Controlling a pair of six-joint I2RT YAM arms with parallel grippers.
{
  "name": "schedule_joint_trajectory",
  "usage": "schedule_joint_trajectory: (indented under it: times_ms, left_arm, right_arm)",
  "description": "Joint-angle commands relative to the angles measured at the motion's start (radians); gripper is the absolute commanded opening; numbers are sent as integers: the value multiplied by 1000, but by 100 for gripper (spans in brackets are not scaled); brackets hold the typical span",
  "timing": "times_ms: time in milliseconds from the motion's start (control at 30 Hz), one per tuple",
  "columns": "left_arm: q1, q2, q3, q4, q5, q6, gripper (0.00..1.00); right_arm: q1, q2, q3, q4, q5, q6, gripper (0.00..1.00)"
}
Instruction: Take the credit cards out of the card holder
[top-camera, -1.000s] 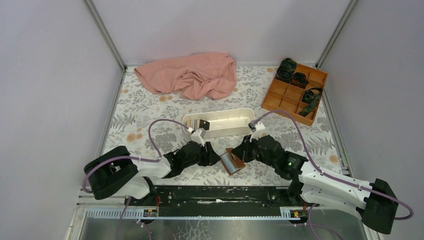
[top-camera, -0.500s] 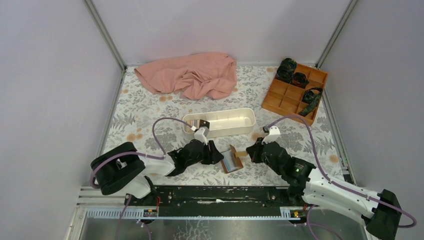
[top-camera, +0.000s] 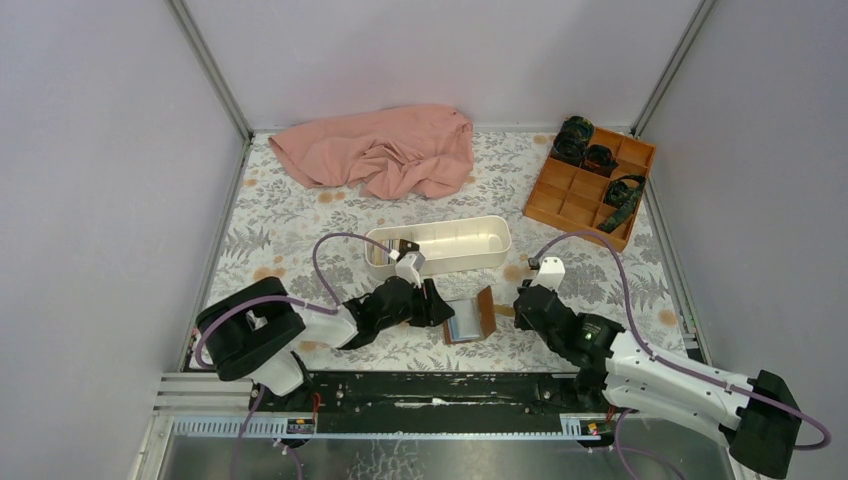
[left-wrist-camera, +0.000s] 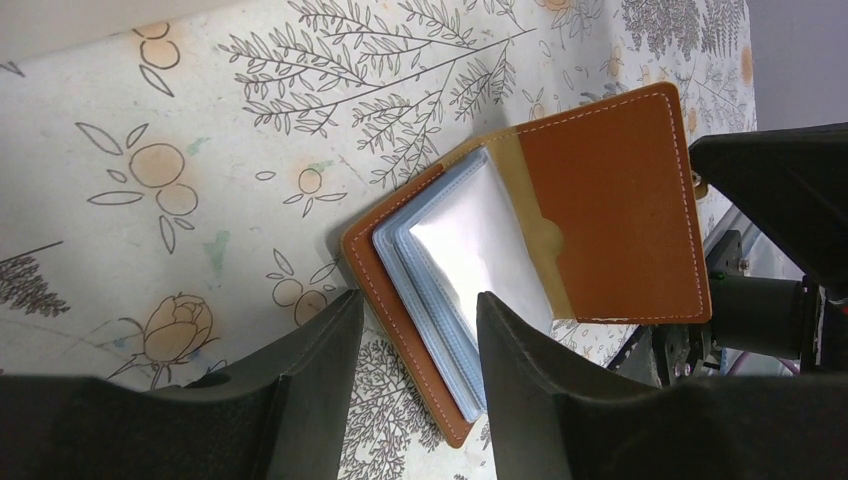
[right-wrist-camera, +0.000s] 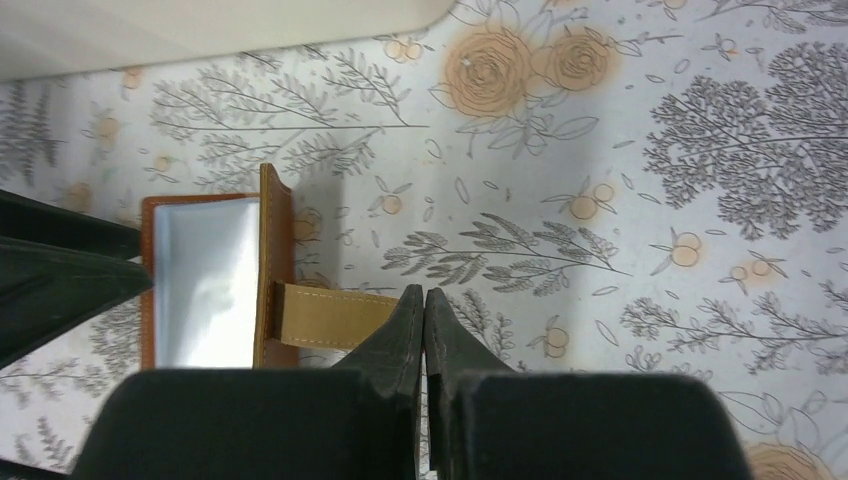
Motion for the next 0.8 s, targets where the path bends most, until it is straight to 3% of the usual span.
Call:
schedule_joint_trajectory:
  times_ms: [0, 167, 367, 533, 633, 767]
  left_arm:
    - [4, 40, 19, -8, 21, 12, 54]
    - [4, 33, 23, -12, 20, 14, 54]
    - [3, 15, 21, -19, 16, 15, 54]
    - [4, 29, 25, -7, 18, 14, 54]
    - [3, 42, 30, 4, 32, 11, 54]
    - [3, 43, 30, 10, 39, 9, 54]
  right_arm:
    - [-7, 63, 68, -58, 65, 11, 0]
    - [-8, 116, 90, -79, 71, 29, 1]
    - [-8, 39, 104, -138, 85, 39, 8]
    - [-8, 1, 117, -182, 71, 26, 28]
    - [-8, 10, 120, -180, 57, 16, 47]
    - [-8, 12, 122, -154, 53, -9, 50]
